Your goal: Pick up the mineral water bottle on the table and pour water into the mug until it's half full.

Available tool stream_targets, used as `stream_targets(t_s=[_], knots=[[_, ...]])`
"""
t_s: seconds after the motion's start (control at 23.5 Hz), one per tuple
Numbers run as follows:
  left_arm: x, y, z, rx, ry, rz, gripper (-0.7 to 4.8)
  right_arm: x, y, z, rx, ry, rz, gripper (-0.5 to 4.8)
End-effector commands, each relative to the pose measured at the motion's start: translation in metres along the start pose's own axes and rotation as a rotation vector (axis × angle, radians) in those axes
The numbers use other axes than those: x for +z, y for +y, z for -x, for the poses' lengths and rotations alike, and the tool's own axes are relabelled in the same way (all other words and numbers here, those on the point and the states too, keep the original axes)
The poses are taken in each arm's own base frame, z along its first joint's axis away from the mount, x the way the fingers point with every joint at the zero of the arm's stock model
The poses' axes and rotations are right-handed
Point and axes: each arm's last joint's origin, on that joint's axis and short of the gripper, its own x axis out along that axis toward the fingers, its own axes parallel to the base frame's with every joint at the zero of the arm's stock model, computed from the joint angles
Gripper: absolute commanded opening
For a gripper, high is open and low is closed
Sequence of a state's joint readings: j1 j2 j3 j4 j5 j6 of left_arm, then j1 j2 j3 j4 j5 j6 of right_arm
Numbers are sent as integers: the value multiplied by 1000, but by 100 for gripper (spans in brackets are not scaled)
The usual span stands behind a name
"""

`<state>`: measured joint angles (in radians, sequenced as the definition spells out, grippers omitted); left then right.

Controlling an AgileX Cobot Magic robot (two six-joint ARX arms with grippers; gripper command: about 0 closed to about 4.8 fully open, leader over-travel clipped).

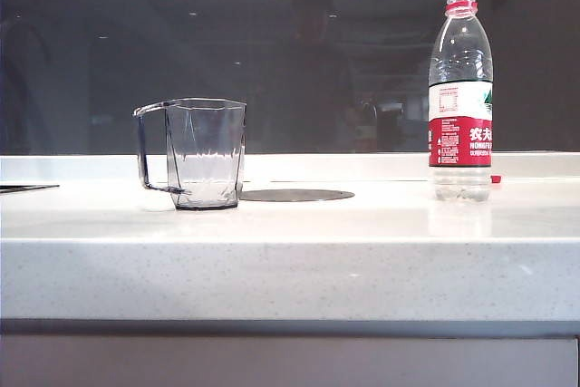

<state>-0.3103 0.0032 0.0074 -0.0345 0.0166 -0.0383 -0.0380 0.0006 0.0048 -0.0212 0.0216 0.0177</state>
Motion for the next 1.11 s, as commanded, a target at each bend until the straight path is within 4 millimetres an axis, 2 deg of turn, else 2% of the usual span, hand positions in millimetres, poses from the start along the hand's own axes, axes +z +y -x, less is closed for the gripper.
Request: stream_targets(t_s=[0.04, 0.17, 0.21, 0.3, 0.43, 0.47, 0.51, 0.55, 0.6, 0.64, 0.68, 0.81, 1.11], knots=[[1, -16, 1, -164, -8, -6, -4, 1, 1, 0, 37, -13, -191, 0], [1, -32, 5, -337, -2, -10, -4, 1, 4, 0, 151, 1, -297, 0], [0, -37, 7, -397, 1, -11, -4, 2, 7, 1, 248, 6, -299, 0], [0, -41, 8, -435, 2, -12, -4, 6, 10, 2, 371, 2, -291, -3], [0, -40, 8, -431, 2, -12, -4, 23, 11, 7, 385, -7, -288, -3], [0, -40, 8, -431, 2, -12, -4, 37, 11, 9, 384, -36, -267, 44], [0, -41, 8, -432, 2, -12, -4, 43, 11, 9, 374, -48, -258, 87], [0, -40, 8, -432, 2, -12, -4, 55, 12, 6, 360, -68, -215, 220], [0, -40, 8, -432, 2, -12, -4, 60, 13, 2, 356, -72, -190, 301], [0, -41, 8, -432, 2, -12, -4, 65, 15, -6, 357, -85, -159, 433], [0, -41, 8, -433, 2, -12, -4, 67, 19, -16, 362, -105, -109, 479], [0, -41, 8, -432, 2, -12, -4, 61, 32, -43, 349, -99, -3, 479], [0, -41, 8, -433, 2, -12, -4, 34, 53, -95, 274, -122, 10, 479]])
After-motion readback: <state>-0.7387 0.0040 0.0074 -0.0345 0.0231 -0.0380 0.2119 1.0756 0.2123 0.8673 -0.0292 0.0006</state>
